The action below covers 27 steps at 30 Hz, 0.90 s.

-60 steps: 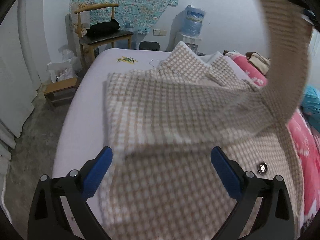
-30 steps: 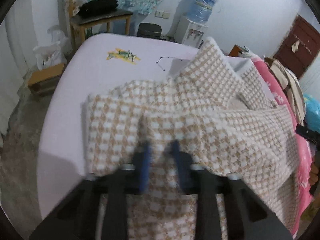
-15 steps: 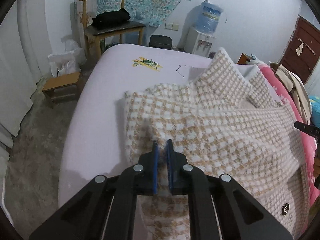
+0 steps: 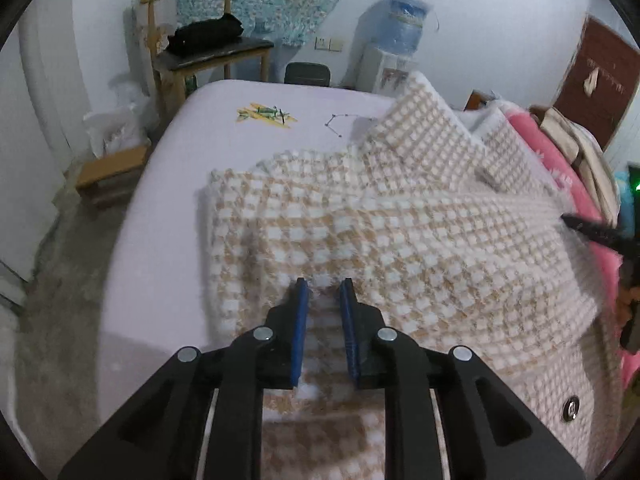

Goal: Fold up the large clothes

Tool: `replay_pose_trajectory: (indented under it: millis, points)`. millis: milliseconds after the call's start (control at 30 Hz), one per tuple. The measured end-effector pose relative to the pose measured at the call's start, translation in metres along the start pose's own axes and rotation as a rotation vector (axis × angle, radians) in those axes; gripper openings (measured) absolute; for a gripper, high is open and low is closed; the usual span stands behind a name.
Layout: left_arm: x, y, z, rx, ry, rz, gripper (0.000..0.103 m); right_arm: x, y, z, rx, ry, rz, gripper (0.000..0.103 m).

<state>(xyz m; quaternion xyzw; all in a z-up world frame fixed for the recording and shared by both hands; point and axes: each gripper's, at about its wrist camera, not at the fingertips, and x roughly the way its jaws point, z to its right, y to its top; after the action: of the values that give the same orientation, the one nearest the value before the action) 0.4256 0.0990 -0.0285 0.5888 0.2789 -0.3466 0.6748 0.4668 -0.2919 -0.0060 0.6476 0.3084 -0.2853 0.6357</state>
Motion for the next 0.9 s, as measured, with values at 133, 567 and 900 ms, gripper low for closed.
replay_pose_trajectory:
  millis: [133, 567, 900]
  points:
    - [-0.009, 0.001, 0.001, 0.005, 0.011, -0.002, 0.017, -0.011, 0.006, -0.005, 0.004, -0.036, -0.022, 0.026]
    - [-0.019, -0.023, 0.039, 0.132, 0.020, -0.072, 0.054, -0.037, -0.049, -0.069, -0.135, 0.076, -0.073, 0.047]
    - [-0.120, -0.076, 0.055, 0.120, 0.008, -0.013, 0.079, -0.154, -0.128, -0.072, -0.074, 0.214, 0.017, 0.076]
